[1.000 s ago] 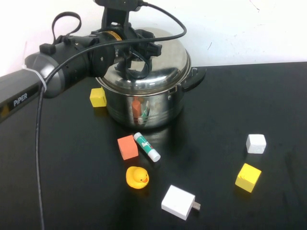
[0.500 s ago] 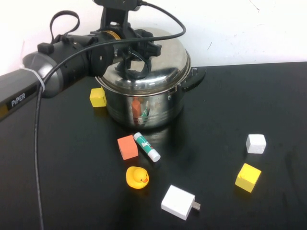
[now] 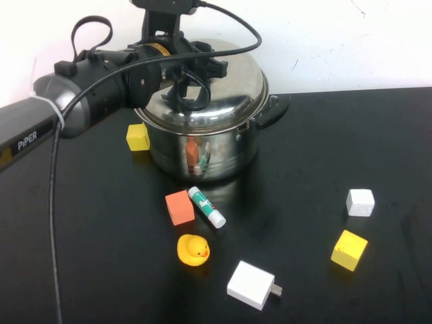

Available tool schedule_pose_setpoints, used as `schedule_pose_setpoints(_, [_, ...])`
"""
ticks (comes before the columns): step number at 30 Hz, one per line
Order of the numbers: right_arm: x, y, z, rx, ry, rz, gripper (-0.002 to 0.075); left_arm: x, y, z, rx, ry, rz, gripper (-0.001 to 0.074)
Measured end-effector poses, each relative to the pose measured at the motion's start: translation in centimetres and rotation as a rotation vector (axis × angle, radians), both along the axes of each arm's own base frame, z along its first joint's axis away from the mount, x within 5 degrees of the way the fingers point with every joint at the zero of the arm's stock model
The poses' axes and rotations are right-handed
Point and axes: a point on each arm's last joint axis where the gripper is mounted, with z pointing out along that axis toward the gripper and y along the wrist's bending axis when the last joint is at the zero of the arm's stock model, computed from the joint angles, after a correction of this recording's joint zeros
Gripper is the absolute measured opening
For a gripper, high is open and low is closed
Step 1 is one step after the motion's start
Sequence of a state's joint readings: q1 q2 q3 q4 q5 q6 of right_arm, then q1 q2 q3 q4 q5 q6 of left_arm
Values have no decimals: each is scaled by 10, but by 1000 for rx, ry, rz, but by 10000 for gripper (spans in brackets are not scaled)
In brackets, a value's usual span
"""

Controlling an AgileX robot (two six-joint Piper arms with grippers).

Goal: Cover the pot
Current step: Place the pot lid on the pot

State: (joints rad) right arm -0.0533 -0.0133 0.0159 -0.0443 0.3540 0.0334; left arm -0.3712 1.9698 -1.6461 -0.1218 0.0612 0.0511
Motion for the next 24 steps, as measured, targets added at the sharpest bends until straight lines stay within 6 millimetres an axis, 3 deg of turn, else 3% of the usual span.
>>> schedule_pose_setpoints(24, [0, 0, 0, 0, 0, 0, -2, -1, -1, 3, 17, 54, -9, 331])
